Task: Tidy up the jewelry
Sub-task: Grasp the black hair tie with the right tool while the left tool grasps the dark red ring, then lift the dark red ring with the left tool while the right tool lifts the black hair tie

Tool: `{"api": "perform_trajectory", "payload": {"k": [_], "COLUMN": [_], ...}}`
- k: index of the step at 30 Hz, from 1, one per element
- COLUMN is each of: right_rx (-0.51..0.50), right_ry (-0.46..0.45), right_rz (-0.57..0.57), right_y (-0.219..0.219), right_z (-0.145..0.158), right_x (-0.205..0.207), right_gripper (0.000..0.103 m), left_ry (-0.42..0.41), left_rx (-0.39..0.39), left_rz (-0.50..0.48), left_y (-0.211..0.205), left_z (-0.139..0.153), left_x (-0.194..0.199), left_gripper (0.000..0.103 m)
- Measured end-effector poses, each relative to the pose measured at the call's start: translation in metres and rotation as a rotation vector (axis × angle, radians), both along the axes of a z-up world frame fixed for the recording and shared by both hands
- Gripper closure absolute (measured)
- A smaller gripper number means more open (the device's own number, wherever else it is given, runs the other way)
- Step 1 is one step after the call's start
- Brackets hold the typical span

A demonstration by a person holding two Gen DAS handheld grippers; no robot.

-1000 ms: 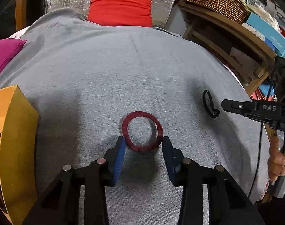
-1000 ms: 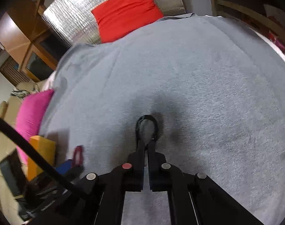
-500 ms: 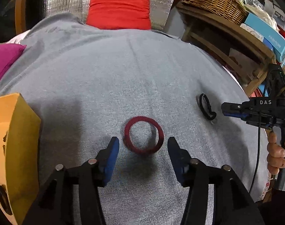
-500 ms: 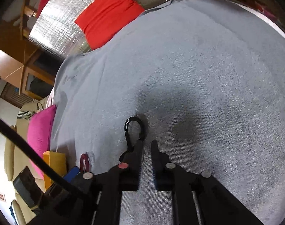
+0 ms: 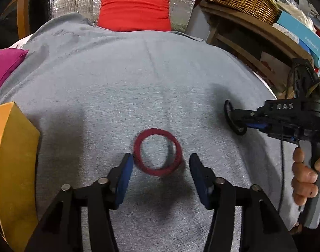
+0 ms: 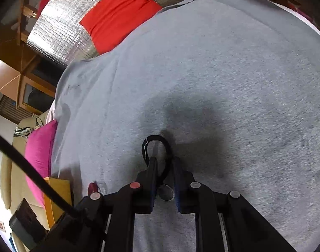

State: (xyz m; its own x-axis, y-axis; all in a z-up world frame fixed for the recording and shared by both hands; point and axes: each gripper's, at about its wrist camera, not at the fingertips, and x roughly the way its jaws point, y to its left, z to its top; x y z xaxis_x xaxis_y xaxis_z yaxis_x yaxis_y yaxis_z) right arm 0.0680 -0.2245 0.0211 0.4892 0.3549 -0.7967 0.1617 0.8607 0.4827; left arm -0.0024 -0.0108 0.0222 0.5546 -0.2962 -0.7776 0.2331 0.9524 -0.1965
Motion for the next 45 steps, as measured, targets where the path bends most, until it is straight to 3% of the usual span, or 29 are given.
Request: {"api": "perform_trajectory", "payload": {"k": [6, 9, 22, 30, 39, 42, 45], "right_rx": [-0.045, -0.032, 0.024, 0.016, -0.078, -0.126, -0.131], "right_ry": [-0.059, -0.083, -0.094, -0.042, -0.060, -0.078, -0.092], "right_rz": [0.047, 0.059, 0.042, -0.004, 0.060, 0.091, 0.115], "right_y": [0.012, 0.014, -0.009, -0.014, 0.017, 0.027, 0.030], "right_z": [0.009, 0.015, 0.027, 0.015, 0.003, 0.004, 0.006], "right_x": [-0.004, -0.007, -0.017, -0.011, -0.002, -0.002, -0.004], "right_gripper": [0.092, 0.092, 0.092, 0.074, 0.075, 0.090, 0.091], "left_ry": [-0.010, -0.010, -0.072, -0.088, -0.074, -0.075, -0.079], "left_rx": [0.006, -0.010, 0.005, 0.009, 0.016, 0.018, 0.014], "left_rz": [-0.003, 0.007, 0.036, 0.026, 0.034, 0.037, 0.042], "left_y": [0.000, 0.003, 0.004, 0.004, 0.011, 0.013, 0.011], "left_z": [-0.001, 0.000, 0.017, 0.024, 0.024, 0.026, 0.028], "left_x": [0.000, 0.000, -0.012, -0.023, -0.021, -0.022, -0.025], "left_gripper": [0.079, 0.084, 0.085, 0.085, 0.085, 0.085, 0.085]}}
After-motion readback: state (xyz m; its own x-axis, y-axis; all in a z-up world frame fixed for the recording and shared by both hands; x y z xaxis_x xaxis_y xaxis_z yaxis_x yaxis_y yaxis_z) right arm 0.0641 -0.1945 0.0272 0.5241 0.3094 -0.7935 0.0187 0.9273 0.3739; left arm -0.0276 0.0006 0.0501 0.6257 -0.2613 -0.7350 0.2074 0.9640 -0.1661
